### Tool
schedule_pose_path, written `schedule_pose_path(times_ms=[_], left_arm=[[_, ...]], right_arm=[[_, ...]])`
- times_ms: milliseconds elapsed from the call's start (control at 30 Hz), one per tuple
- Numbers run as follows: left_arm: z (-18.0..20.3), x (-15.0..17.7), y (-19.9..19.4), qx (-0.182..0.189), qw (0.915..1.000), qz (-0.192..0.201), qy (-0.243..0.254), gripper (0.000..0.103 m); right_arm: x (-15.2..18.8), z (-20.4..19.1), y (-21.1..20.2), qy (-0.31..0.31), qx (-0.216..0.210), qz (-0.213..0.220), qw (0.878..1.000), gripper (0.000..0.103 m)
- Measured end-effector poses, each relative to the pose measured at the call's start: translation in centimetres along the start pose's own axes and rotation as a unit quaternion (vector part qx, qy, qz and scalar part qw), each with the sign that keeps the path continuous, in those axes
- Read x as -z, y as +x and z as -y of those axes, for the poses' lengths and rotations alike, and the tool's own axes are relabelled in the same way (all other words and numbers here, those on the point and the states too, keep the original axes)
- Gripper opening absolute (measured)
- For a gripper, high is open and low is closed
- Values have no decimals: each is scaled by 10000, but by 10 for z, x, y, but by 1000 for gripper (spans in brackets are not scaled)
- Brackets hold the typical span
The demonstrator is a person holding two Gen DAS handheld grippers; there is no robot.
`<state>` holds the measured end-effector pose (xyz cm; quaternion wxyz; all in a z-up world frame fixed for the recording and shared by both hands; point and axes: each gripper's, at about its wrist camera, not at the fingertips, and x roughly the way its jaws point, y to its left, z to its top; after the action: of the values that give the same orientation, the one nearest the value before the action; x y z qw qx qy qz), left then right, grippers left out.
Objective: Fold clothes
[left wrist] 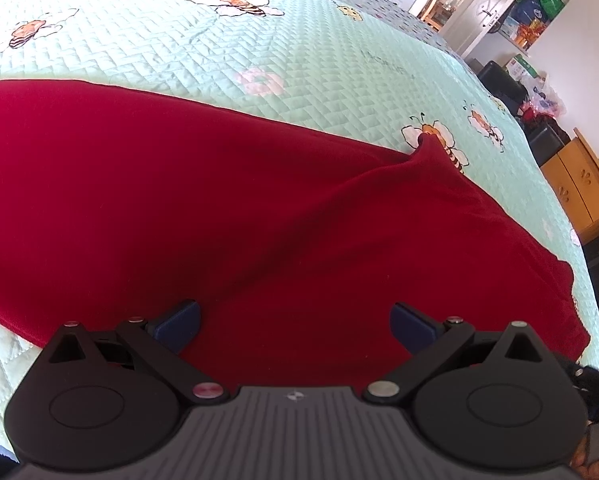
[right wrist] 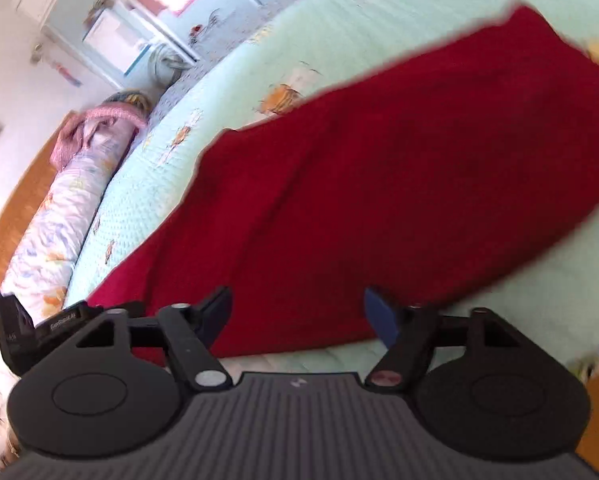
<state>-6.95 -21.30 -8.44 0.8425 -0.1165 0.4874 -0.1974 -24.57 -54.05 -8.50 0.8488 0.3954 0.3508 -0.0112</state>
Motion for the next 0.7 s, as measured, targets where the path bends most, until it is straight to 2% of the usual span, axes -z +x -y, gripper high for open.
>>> schedule_pose_path(times_ms=[133,367,433,533,700], left_arm=[[-11,-1,-2,259,9994,34,-207,103],[-23,-5,-4,557,9971,20,-511,103],[-24,-6,-4,589,9964,24,-605,103],[-28,-8,-4,653,9951,16,-744,103],[-30,-13,-5,647,9936,-43,-921,103]], right_arm=[[-7,4,-20,109,-18,174,9998,70],[-29,52,-64,848,106,1147,9897,71],[-31,70,-58,991,149,1182,9879,71],[-26,99,-48,1353,91,1126,9843,64],[-28,83,-59,1124,11,1166,9868,66]])
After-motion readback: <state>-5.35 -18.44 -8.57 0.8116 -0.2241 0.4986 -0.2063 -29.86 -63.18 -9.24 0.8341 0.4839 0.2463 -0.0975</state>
